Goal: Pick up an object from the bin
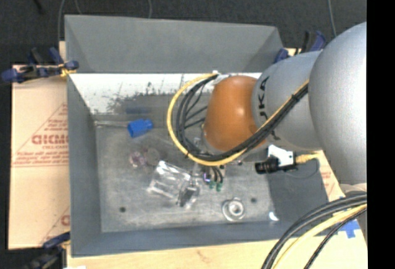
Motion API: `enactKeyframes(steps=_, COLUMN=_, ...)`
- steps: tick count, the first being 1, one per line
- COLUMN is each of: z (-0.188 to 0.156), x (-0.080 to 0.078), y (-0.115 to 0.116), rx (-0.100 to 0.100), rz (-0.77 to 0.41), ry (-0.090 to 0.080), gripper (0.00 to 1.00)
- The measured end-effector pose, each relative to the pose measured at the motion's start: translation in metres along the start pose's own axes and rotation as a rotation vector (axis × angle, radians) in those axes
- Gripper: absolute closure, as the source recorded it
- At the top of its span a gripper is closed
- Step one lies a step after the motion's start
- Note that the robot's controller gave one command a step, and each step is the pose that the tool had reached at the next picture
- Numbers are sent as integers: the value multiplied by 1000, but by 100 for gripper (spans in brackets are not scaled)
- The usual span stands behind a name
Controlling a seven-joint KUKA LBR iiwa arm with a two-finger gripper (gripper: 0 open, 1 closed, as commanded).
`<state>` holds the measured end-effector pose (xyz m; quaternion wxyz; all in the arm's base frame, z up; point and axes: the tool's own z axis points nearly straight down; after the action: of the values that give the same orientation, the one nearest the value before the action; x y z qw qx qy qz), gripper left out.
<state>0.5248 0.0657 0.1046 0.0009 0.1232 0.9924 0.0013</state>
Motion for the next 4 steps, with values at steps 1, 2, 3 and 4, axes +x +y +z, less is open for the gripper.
enactKeyframes(steps=1, z=29, x=-5, y=2, rx=-3, rz=178, ry=-2, gripper=0)
enactKeyframes(steps=2, z=27, x=-6, y=3, rx=-1, rz=175, ry=-1, gripper=0)
enactKeyframes(steps=3, z=25, x=-9, y=3, rx=-3, rz=177, ry=-8, gripper=100)
enactKeyframes(steps=4, z=-22, x=-10, y=3, rx=1, rz=172, ry=-1, gripper=100)
